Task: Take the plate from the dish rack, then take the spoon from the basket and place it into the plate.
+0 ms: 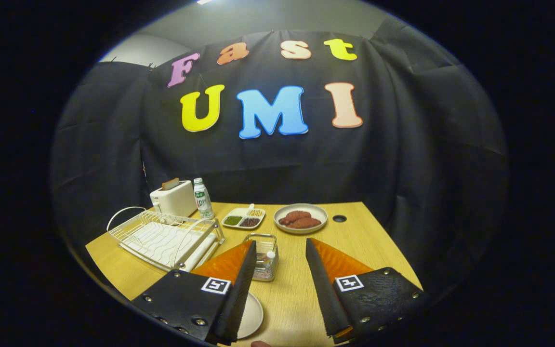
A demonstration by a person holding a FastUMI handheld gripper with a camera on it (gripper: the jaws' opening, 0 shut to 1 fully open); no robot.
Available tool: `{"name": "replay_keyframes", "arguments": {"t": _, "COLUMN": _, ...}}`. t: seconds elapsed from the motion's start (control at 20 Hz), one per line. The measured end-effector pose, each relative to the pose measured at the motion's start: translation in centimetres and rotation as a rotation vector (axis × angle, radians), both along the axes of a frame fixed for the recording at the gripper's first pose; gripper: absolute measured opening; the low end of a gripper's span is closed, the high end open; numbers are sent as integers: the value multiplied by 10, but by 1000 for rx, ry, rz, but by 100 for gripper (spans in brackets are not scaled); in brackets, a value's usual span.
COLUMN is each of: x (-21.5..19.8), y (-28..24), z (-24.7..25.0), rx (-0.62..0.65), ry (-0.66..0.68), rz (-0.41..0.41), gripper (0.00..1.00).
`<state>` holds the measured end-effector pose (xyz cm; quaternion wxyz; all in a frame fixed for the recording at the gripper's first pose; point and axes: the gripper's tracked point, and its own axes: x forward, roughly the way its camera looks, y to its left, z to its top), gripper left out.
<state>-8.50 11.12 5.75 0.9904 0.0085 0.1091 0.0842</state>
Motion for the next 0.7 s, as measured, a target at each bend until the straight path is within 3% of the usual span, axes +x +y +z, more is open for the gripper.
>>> {"name": "replay_keyframes", "arguments": {"t": 0.25, "x": 24, "y": 11, "z": 4, "rx": -12, "ry": -173, "rz": 18, "gripper": 65}}
{"name": "replay_keyframes", "arguments": {"t": 0.6, "x": 66, "y": 41, "z": -70, "rx": 1, "ry": -191, "rz": 32, "gripper": 65}}
{"name": "replay_keyframes", "arguments": {"t": 0.7, "x": 77, "y": 46, "z": -78, "rx": -3, "ry": -200, "rz": 28, "gripper": 59}}
